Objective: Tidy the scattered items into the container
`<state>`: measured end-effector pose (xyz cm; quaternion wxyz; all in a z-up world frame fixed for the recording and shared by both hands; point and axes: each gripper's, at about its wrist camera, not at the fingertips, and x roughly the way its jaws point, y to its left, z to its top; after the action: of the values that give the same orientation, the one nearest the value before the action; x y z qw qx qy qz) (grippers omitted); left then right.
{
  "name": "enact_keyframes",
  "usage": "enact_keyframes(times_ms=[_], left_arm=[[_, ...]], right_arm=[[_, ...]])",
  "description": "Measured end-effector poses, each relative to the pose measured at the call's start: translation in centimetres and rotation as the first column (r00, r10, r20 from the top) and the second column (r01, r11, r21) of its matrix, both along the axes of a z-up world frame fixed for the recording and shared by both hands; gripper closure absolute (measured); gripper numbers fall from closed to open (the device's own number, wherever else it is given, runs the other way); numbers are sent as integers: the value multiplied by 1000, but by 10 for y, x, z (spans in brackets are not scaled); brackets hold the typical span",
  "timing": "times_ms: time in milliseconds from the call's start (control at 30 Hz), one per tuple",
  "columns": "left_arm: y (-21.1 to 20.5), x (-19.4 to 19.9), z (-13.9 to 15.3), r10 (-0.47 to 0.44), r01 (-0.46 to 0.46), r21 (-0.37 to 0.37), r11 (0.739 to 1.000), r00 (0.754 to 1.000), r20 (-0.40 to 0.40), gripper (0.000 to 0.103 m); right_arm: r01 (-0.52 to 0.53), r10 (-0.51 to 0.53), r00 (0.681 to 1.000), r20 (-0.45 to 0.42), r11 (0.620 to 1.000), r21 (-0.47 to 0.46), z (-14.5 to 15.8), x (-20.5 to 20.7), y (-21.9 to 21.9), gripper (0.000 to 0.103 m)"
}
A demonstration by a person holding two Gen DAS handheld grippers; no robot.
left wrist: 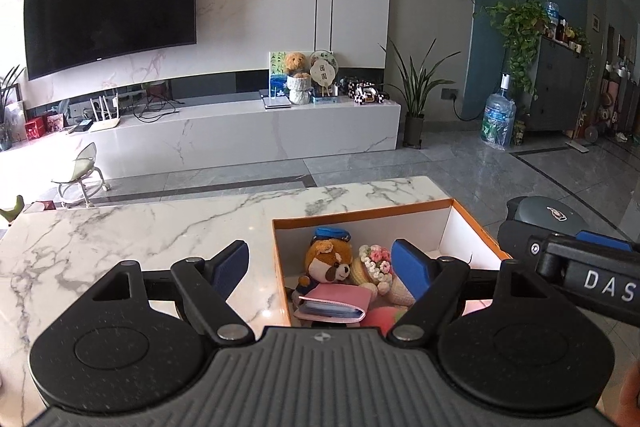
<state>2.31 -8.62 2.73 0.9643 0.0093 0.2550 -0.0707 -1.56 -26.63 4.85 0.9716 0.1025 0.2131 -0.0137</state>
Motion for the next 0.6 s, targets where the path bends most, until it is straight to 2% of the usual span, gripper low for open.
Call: enact_keyframes(times_ms=[200,367,600], left_arm=[[9,-16,2,9,-9,-25,1000,1000,14,10],[12,-26,-6,12,-11,-43,999,1000,11,10],[11,-33,-27,12,-13,-9,1000,997,-72,10]], right_arm=[[-11,11,999,30,1000,-8,11,-20,9,16],[1,0,1000,14,1000,-29,7,-31,13,15],[28,-30,998,-47,998,-51,-15,-37,13,14]])
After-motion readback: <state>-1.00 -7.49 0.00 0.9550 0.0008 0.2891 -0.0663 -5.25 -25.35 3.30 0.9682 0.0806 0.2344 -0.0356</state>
